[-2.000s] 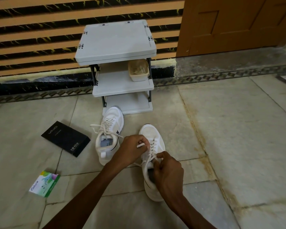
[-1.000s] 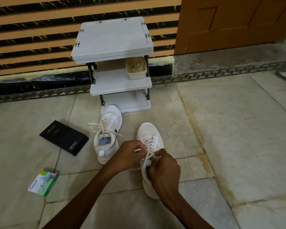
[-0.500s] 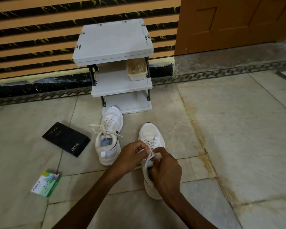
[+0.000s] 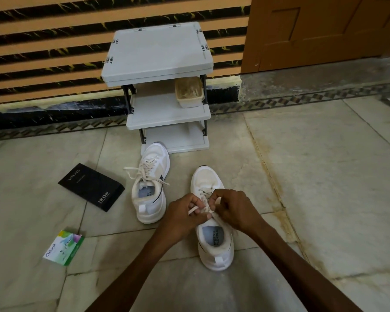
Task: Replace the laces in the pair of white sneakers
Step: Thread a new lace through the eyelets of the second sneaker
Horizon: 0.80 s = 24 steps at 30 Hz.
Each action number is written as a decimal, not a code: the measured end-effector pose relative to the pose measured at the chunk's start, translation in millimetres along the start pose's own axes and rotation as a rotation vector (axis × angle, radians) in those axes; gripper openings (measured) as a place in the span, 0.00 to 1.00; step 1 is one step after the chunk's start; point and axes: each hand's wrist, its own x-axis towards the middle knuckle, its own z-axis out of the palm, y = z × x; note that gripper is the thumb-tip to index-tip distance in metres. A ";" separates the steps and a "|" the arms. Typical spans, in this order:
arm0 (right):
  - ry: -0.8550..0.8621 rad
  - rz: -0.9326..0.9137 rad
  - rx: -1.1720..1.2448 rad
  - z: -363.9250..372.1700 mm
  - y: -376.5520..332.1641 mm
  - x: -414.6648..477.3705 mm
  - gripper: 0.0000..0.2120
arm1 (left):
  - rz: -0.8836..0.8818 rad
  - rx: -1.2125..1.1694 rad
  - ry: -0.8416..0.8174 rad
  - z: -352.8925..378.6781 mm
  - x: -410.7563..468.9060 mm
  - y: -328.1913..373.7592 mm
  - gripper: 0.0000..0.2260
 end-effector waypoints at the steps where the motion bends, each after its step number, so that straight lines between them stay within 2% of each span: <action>1: -0.030 -0.014 -0.062 1.0 0.8 1.5 0.06 | -0.001 -0.006 -0.002 0.2 -0.3 0.0 0.12; 4: -0.080 -0.048 -0.321 7.3 -0.1 3.0 0.08 | -0.002 0.015 0.008 0.5 -0.8 -0.3 0.12; 6: -0.104 -0.046 -0.401 8.0 -1.6 3.2 0.11 | -0.008 0.072 0.029 2.5 -0.8 0.3 0.12; 10: -0.172 0.011 -0.249 -6.5 -5.5 8.5 0.03 | -0.031 0.139 0.104 10.0 -1.2 3.2 0.12; 17: -0.301 0.097 0.111 -21.8 -7.9 6.3 0.13 | -0.065 0.168 0.173 16.5 -4.3 3.1 0.11; 20: -0.255 0.082 0.150 -22.8 -2.9 2.0 0.10 | -0.072 0.168 0.173 14.0 -4.2 1.8 0.11; 24: -0.166 0.009 0.089 -17.7 0.8 -0.9 0.07 | -0.080 0.170 0.162 13.0 -4.9 1.6 0.11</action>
